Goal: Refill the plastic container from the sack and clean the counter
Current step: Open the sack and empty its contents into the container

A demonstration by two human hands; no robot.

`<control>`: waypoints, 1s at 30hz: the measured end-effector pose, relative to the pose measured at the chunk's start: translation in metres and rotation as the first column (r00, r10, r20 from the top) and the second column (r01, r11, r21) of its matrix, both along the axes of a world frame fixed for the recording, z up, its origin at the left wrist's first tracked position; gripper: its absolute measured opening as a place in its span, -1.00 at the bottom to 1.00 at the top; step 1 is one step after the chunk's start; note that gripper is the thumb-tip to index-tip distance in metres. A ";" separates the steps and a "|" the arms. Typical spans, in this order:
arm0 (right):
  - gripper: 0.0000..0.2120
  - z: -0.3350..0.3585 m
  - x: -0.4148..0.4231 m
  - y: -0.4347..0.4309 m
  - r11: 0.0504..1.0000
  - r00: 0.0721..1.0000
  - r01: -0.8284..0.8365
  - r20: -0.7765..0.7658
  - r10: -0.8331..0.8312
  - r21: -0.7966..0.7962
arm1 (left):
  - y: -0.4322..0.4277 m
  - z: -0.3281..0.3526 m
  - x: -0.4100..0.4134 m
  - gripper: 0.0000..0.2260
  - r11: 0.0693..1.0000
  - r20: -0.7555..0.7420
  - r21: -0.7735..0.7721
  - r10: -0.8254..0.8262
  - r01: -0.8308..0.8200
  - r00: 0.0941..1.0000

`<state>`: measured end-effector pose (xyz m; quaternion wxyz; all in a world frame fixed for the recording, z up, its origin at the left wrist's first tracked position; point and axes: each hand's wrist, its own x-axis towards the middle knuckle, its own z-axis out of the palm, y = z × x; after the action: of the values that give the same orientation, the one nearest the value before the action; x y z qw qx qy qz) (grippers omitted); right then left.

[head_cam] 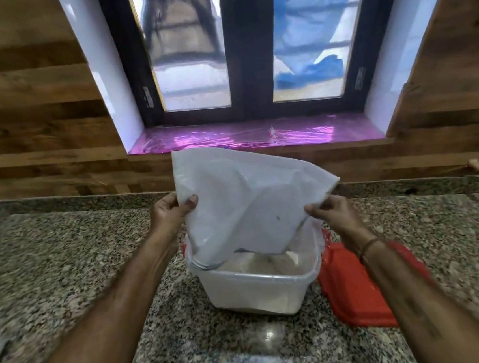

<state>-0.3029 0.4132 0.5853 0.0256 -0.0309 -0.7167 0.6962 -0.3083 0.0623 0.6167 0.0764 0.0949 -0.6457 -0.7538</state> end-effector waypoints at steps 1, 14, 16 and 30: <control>-0.83 -0.001 -0.004 0.002 0.999 0.999 0.043 -0.011 -0.042 0.017 | 0.001 -0.002 0.003 -0.87 1.000 -0.009 -0.020 -0.006 0.005 1.000; -0.73 -0.010 -0.018 0.008 0.964 0.995 -0.035 -0.085 0.059 0.264 | 0.004 -0.007 0.022 -0.72 0.989 -0.056 -0.144 0.019 -0.027 0.998; -0.83 0.011 -0.025 0.006 0.989 0.989 -0.054 -0.130 0.072 0.136 | 0.004 -0.016 0.027 -0.71 0.962 0.009 -0.271 -0.028 0.029 1.000; -0.88 0.003 -0.022 0.002 0.938 0.980 0.052 -0.196 0.017 0.344 | -0.005 -0.015 0.038 -0.64 0.877 0.001 -0.477 -0.071 0.063 0.997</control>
<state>-0.3245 0.4151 0.5884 0.1074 0.0366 -0.8219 0.5582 -0.2706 0.0575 0.6015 0.0766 0.0448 -0.8135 -0.5747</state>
